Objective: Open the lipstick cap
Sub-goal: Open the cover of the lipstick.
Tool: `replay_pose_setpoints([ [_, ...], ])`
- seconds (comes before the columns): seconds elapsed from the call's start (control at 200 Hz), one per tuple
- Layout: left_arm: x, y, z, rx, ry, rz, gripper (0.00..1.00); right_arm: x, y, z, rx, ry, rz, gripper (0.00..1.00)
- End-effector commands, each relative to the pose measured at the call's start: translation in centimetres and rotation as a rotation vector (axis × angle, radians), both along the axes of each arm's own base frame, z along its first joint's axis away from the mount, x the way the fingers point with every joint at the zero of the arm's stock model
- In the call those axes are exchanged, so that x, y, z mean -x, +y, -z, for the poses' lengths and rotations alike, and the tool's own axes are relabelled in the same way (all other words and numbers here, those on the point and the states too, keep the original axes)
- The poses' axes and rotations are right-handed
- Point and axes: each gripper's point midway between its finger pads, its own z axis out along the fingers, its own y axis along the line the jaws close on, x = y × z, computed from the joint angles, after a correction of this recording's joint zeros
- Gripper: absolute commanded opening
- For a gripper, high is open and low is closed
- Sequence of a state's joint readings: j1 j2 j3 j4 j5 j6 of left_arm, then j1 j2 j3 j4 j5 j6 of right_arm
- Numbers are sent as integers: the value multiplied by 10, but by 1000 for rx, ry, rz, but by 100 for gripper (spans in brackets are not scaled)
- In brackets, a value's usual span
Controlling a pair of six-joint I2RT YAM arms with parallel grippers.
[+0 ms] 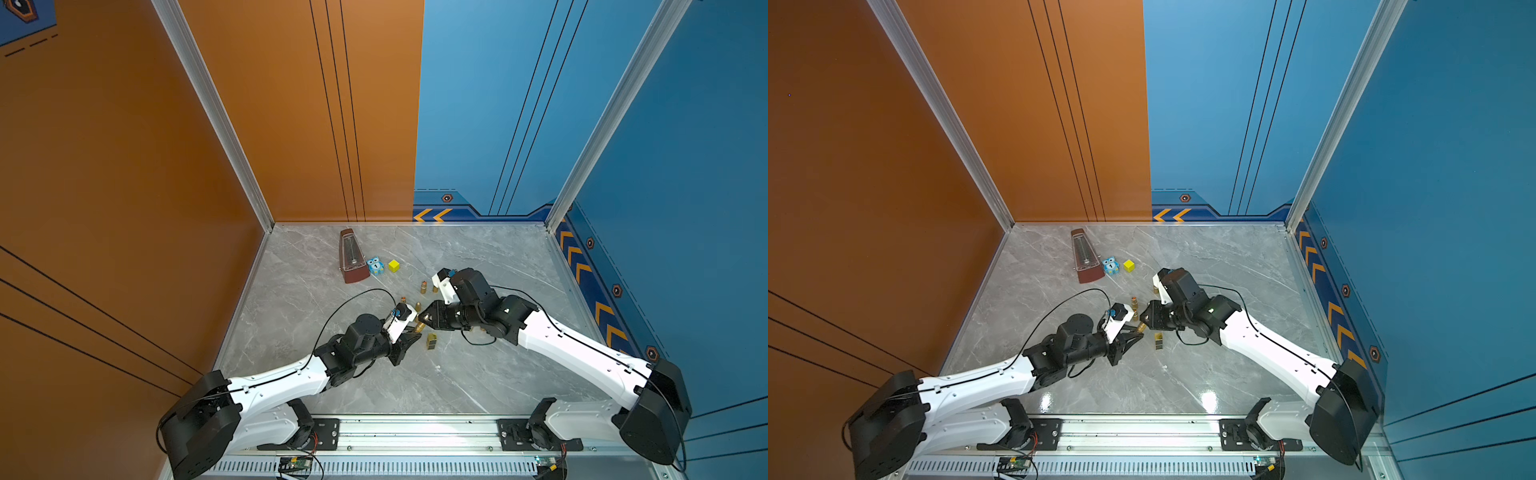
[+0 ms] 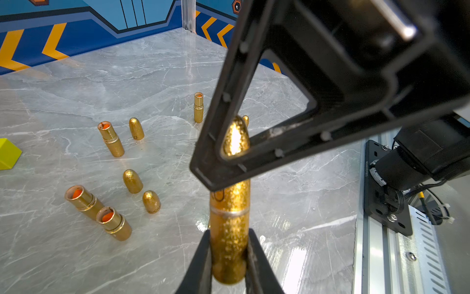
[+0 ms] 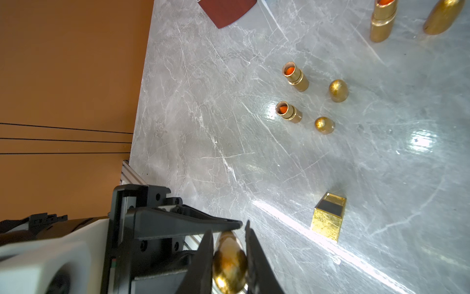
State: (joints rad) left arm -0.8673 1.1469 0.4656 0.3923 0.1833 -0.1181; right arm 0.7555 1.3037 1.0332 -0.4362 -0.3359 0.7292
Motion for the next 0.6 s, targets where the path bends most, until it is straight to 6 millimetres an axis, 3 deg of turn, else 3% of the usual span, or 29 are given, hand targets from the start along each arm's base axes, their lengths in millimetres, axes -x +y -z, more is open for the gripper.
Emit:
replay_pose_setpoints([
  [0.0,-4,-5,-14,22,-23,-12,0,2,-3,3,32,-4,-9,18],
  [0.596,0,10,3,-20,-3,-47,0,-8,-19,-12,42,-60,43,16],
])
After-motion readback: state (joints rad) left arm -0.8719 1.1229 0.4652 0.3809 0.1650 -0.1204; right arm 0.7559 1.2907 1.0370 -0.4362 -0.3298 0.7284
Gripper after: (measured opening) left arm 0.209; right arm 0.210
